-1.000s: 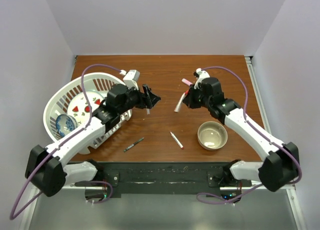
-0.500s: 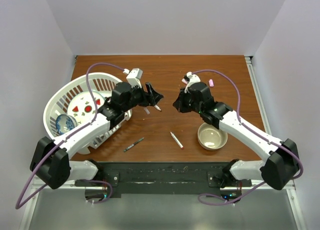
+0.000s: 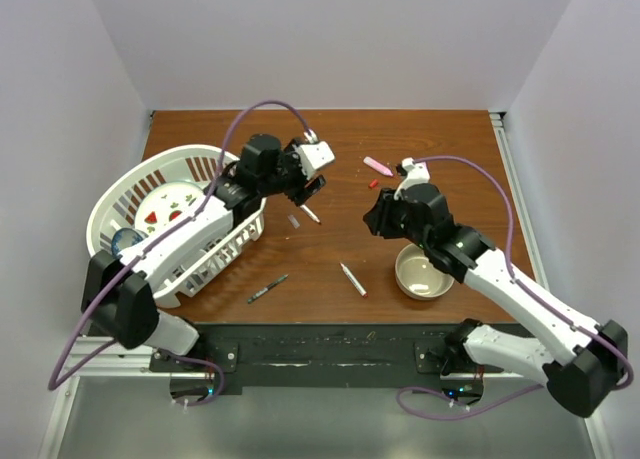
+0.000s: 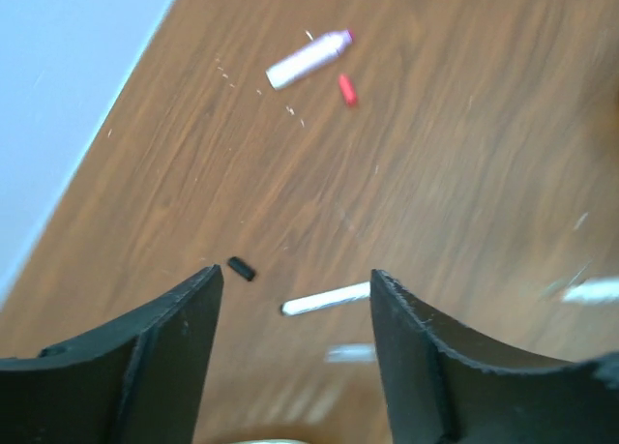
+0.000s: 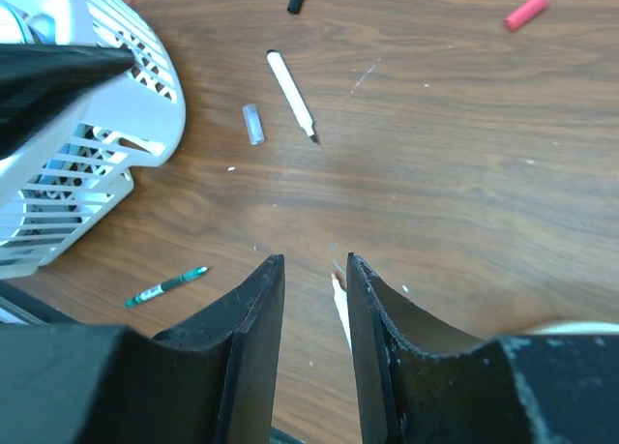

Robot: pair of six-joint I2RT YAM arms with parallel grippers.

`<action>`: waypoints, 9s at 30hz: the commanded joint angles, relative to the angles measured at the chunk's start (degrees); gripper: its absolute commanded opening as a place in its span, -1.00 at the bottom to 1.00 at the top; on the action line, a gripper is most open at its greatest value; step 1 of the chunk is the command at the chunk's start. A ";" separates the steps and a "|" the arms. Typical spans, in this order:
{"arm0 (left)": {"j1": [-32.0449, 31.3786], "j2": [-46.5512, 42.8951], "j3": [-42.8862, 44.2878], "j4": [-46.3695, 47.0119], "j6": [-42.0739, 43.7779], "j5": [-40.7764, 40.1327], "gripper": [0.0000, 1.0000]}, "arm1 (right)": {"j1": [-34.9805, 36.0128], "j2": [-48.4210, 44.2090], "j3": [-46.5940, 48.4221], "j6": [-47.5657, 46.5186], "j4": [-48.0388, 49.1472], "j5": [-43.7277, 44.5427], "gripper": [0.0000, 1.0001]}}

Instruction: Insert the pens into the pen caps

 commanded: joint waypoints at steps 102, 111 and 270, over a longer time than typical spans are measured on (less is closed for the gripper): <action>1.02 0.78 -11.85 51.94 -56.12 24.69 -1.00 | -0.12 -7.18 -3.15 -9.02 17.07 -0.79 0.13; 0.67 6.84 0.54 4.68 -30.89 10.49 -0.49 | 0.06 -8.67 -0.42 -5.05 -4.03 8.91 0.12; 5.94 47.70 48.53 -30.54 -34.55 -22.88 -0.03 | 9.46 -20.64 -11.50 1.89 -0.61 1.61 -1.00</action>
